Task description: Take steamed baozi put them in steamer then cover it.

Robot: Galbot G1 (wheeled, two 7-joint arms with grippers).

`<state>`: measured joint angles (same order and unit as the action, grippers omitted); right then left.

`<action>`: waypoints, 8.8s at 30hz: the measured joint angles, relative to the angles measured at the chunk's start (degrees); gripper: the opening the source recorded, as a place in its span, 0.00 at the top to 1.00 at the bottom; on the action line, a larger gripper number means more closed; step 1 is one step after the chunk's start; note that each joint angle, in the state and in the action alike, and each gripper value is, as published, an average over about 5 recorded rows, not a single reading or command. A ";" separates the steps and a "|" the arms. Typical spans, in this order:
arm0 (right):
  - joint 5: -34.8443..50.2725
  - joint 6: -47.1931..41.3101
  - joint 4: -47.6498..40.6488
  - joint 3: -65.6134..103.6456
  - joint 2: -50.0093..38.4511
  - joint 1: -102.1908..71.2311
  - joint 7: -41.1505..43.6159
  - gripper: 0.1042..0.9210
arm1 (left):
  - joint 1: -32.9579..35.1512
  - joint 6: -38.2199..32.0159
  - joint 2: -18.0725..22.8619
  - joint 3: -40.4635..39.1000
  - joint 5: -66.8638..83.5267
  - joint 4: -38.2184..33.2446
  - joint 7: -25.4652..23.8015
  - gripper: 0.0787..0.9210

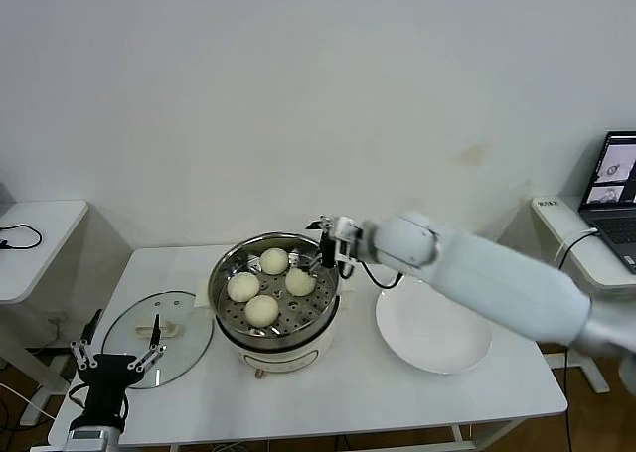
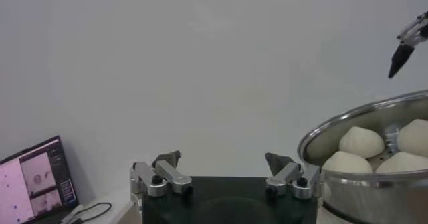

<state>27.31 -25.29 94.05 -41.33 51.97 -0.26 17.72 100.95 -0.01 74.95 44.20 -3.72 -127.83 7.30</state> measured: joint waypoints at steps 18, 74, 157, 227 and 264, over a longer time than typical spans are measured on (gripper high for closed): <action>-8.99 29.43 8.85 55.16 8.31 -55.50 -6.72 0.12 | -2.15 -0.32 -0.64 -0.16 -10.79 7.55 1.51 0.12; -13.68 40.34 14.23 92.20 32.47 -94.40 -4.23 0.12 | -30.13 -3.84 -15.13 -11.66 -66.79 47.15 0.41 0.12; -21.34 40.93 13.25 85.38 32.21 -94.14 -3.69 0.12 | -19.67 19.49 -19.51 -9.07 -48.18 5.59 -11.80 0.94; -35.54 41.90 7.99 76.30 36.75 -92.01 -4.72 0.12 | -43.34 31.75 -0.06 -41.99 -77.24 20.53 -24.67 0.94; -34.31 41.84 8.72 76.88 34.70 -93.81 -5.17 0.12 | -26.61 26.19 -4.23 -35.10 -66.72 0.88 -17.02 0.12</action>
<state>-7.01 16.54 102.78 35.55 86.67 -94.06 12.55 74.33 26.17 70.72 9.10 -70.45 -126.95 -9.71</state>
